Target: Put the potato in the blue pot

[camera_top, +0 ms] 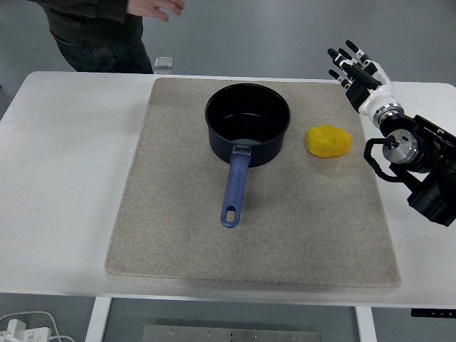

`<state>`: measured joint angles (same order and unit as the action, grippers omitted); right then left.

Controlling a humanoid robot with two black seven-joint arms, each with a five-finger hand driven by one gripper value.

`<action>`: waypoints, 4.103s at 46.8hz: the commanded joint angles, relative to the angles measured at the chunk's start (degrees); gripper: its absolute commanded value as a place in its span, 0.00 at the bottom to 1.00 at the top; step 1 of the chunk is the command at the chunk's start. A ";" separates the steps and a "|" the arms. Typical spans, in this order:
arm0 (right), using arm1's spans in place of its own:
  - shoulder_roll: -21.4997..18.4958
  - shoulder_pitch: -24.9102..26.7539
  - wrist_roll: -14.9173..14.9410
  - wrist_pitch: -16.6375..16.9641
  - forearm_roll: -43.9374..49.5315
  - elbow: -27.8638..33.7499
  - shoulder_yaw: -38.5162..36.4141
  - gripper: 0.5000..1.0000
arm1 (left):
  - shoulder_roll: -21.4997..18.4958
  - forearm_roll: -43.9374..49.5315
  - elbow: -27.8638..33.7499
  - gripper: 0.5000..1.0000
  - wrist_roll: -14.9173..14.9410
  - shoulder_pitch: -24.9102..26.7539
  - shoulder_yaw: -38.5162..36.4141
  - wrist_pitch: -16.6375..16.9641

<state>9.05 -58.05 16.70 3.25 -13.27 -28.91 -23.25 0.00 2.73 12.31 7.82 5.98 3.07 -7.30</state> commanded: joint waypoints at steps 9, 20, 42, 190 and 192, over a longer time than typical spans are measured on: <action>0.00 0.05 0.00 0.00 0.08 0.00 0.05 0.86 | 0.00 0.26 0.00 1.00 0.00 0.00 0.00 0.00; 0.44 0.22 0.00 0.35 0.52 -0.18 -0.04 0.86 | 0.00 0.26 -0.09 1.00 0.00 0.00 0.00 0.00; 13.18 3.38 0.44 8.79 16.07 -17.22 0.05 0.86 | 0.00 0.26 -0.44 1.00 0.00 0.00 0.09 0.00; 11.25 6.81 17.40 0.62 70.22 -5.54 9.10 0.00 | 0.00 0.18 -0.79 1.00 0.00 0.00 0.00 0.00; 11.25 6.81 17.40 0.62 70.22 -5.54 9.01 0.00 | 0.00 0.18 -0.79 1.00 0.00 0.00 0.00 0.00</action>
<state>20.28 -51.20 34.12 3.98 56.99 -34.45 -14.22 0.00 2.90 11.52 7.82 5.98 3.08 -7.30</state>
